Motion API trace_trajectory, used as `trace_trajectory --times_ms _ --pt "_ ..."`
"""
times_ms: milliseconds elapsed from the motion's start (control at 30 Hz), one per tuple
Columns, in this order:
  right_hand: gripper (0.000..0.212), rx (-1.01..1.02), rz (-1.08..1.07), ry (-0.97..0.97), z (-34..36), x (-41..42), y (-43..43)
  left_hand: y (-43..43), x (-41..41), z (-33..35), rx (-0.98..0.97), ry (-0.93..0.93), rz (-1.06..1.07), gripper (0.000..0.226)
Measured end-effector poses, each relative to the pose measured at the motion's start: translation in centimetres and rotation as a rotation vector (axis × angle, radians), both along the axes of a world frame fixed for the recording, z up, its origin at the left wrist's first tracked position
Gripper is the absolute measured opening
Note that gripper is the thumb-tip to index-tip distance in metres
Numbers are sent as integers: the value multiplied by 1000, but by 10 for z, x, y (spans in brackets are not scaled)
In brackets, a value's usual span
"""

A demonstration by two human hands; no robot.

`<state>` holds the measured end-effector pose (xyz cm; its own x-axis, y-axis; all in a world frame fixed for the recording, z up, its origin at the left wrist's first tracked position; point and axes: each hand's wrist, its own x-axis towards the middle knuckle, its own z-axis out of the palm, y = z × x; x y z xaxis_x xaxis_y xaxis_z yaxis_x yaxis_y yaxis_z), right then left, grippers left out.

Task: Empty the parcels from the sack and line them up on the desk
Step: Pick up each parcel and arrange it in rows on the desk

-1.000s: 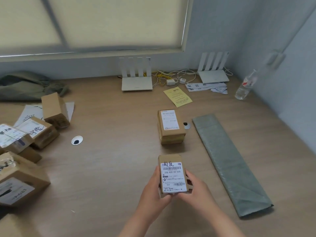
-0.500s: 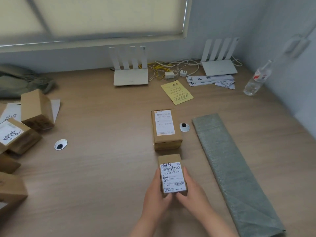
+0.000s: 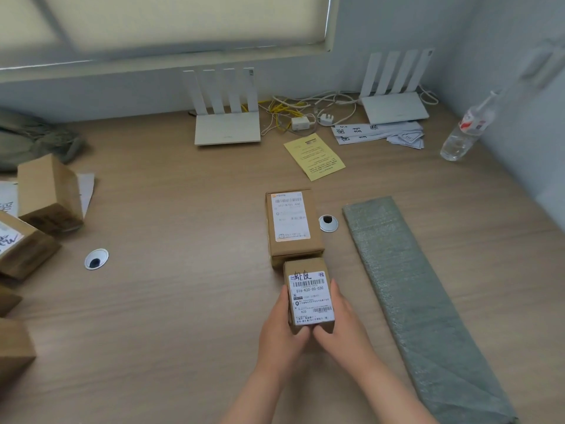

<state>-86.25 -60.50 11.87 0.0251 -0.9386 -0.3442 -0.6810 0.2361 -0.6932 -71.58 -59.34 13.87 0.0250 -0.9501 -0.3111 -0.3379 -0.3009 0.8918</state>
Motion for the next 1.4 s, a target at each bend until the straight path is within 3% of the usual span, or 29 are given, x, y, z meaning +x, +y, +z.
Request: trace_trajectory --times_ms 300,400,533,800,1400 --pt "110 23 -39 -58 2 1 -2 -5 4 5 83 -19 -55 81" --pt "113 -15 -51 -62 7 0 6 0 12 8 121 -66 -119 92" --pt "97 -142 -175 -70 22 3 25 20 31 11 161 -61 -55 94" --pt "68 -249 -313 -307 72 53 66 58 87 54 -68 0 52 63" --pt "50 -293 -118 -434 151 232 165 162 267 121 -241 60 146 52"
